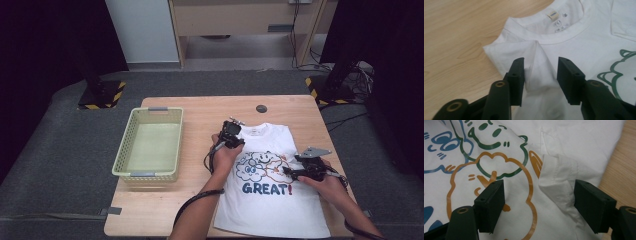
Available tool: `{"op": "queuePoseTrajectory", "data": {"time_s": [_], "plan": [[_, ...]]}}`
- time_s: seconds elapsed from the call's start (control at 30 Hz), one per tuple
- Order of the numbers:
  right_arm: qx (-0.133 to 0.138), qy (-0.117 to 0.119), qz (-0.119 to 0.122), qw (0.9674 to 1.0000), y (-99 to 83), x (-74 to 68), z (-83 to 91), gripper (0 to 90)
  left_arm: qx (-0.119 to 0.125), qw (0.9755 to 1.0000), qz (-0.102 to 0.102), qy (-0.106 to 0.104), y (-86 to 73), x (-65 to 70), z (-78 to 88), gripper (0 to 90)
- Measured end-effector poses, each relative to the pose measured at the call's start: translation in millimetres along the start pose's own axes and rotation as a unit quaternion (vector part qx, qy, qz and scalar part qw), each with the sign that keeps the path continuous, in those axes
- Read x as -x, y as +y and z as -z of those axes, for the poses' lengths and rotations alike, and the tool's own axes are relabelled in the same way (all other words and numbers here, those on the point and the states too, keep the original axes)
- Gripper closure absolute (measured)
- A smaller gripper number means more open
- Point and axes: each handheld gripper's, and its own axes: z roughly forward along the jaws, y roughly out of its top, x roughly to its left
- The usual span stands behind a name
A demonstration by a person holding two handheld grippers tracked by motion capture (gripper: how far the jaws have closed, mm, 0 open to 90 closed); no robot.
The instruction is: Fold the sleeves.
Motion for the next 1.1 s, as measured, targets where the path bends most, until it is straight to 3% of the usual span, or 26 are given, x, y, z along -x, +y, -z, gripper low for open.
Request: {"op": "queuePoseTrajectory", "data": {"time_s": [0.27,0.4,0.67,0.83,0.97,1.1], "plan": [[0.000,0.000,0.000,1.0000,0.0,0.0,0.0,26.1,0.028,0.9996,-0.006,-0.004,-7.8,-3.5,30.1,45.3],[0.000,0.000,0.000,1.0000,0.0,-0.1,0.0,26.0,0.032,0.9994,0.008,0.005,-17.8,-12.6,39.3,46.7],[-0.001,-0.002,-0.003,1.0000,0.4,-1.0,-0.4,25.5,0.010,0.9991,0.039,0.013,-43.2,-26.4,28.5,46.3],[-0.001,-0.001,-0.003,1.0000,0.7,-1.2,-0.7,25.2,0.008,0.9986,0.052,0.006,-51.9,-29.0,21.0,46.9],[-0.001,0.002,-0.001,1.0000,1.5,-2.9,-1.8,25.2,0.011,0.9984,0.055,-0.012,-55.1,-30.6,17.6,57.6],[-0.002,0.004,-0.001,1.0000,2.6,-5.6,-2.8,25.2,0.018,0.9977,0.057,-0.032,-57.3,-31.9,20.2,78.3]]}}
